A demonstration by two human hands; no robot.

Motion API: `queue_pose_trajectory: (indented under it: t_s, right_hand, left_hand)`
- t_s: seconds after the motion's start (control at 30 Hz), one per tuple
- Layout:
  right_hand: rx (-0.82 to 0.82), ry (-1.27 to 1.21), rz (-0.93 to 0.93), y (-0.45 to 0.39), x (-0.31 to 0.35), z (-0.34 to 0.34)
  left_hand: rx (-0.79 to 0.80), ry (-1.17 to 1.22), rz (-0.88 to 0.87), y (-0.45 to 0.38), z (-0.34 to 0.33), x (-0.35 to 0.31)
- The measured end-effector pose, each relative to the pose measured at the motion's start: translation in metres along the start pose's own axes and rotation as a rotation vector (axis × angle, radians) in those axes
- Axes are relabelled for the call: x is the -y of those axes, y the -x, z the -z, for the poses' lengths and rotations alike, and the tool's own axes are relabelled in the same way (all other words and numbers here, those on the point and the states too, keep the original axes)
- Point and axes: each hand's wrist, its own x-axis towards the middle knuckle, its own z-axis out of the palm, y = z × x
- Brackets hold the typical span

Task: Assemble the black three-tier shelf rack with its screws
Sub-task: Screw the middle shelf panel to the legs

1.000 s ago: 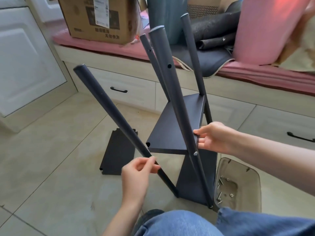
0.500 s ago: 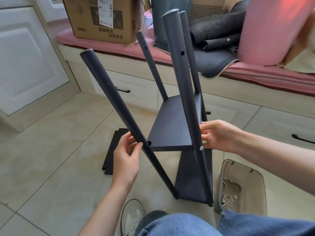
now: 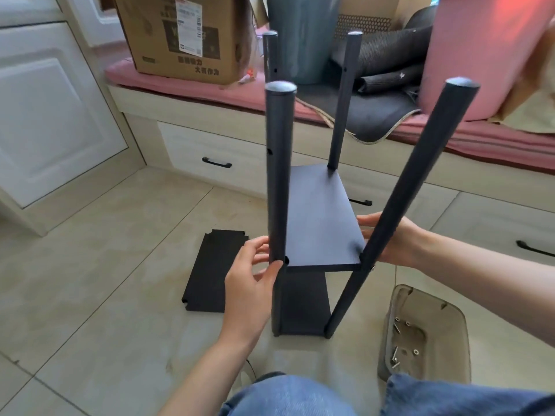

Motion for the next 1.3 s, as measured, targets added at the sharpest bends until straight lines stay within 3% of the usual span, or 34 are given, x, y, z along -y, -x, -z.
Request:
queue_pose_trajectory:
  t_s: [0.17, 0.33, 0.4, 0.53, 0.63, 0.7, 0.9, 1.07, 1.3]
  right_hand:
    - [-0.124, -0.073, 0.061, 0.004, 0.010, 0.023]
    - [-0.233, 0.071, 0.114, 0.009, 0.013, 0.053]
    - [-0.281, 0.272, 0.105, 0.016, 0.012, 0.069]
    - [-0.205, 1.037, -0.084, 0.039, 0.004, 0.087]
    - [-0.061, 1.220, -0.223, 0.058, 0.003, 0.083]
    - [-0.010, 1.239, -0.194, 0.071, 0.007, 0.076]
    - [-0.040, 1.116, 0.166, 0.105, 0.013, 0.039]
    - [0.038, 0.991, 0.297, 0.119, 0.000, 0.013]
    - [-0.143, 0.923, 0.547, 0.104, -0.014, -0.006]
  left_hand:
    - [0.164, -0.124, -0.028, -0.008, -0.015, -0.012]
    - [0.346, -0.350, -0.047, -0.026, -0.025, -0.029]
    - [0.428, -0.486, -0.070, -0.031, -0.029, -0.038]
    - [0.591, -0.708, -0.073, -0.045, -0.041, -0.066]
    - [0.628, -0.753, 0.046, -0.050, -0.053, -0.083]
    - [0.622, -0.756, 0.106, -0.049, -0.061, -0.088]
    - [0.593, -0.632, 0.247, -0.039, -0.088, -0.089]
    - [0.769, -0.532, 0.643, -0.058, -0.074, -0.078]
    - [0.398, 0.083, 0.864, -0.082, -0.081, -0.057]
